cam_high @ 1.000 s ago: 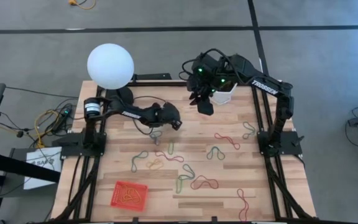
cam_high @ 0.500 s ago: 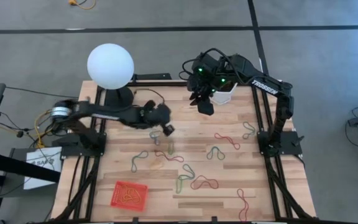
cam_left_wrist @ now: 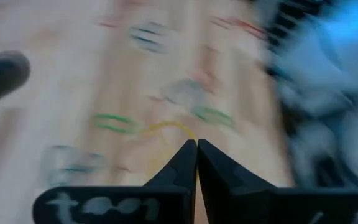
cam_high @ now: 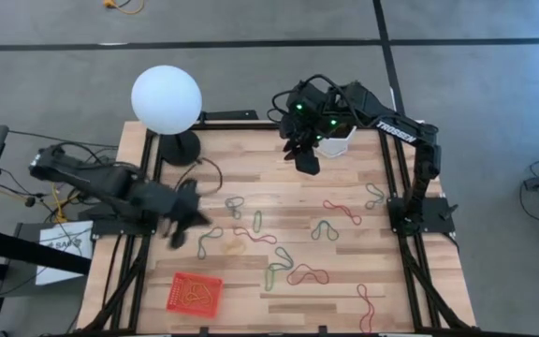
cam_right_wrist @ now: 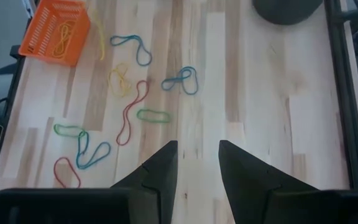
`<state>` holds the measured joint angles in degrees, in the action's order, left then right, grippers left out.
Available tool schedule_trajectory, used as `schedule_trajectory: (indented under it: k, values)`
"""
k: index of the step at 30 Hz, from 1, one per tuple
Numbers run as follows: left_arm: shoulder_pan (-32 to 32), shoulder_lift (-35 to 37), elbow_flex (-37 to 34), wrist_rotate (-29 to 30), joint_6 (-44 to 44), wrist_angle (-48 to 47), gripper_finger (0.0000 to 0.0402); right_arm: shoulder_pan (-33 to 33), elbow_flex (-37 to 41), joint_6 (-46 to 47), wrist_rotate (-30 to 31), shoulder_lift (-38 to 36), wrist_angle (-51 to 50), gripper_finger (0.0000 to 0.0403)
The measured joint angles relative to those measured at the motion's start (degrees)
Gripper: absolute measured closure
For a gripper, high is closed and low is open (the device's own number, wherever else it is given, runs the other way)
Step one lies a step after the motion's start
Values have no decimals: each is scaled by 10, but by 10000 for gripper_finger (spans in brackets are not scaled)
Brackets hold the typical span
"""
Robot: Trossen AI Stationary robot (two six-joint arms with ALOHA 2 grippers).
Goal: Pick and place rubber bands into bin
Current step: Put the top yellow rubber band into the basket
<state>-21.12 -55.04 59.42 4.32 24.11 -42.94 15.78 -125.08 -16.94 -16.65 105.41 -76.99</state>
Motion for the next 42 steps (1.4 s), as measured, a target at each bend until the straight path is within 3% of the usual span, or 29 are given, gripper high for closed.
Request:
schedule_trajectory:
  k: [3, 7, 17, 25, 35, 42]
  values:
    - [-68, 18, 0, -7, 12, -3, 401, -9, -1, 0, 0, 14, 10, 290]
    - [-144, 10, 0, 31, 38, -23, 401, -19, -1, 4, 0, 32, 11, 290]
    - [-261, -119, 0, 40, 74, -57, 401, -31, 0, 5, -18, 93, 26, 290]
    - [-299, -201, 0, 8, 126, -10, 401, -31, 0, 19, -17, 121, 29, 290]
    - [-317, -161, 28, 5, 110, 31, 401, -24, 0, 19, -15, 114, 44, 290]
    - [-323, -154, 2, 24, 117, 42, 401, -24, 0, 19, -15, 115, 42, 290]
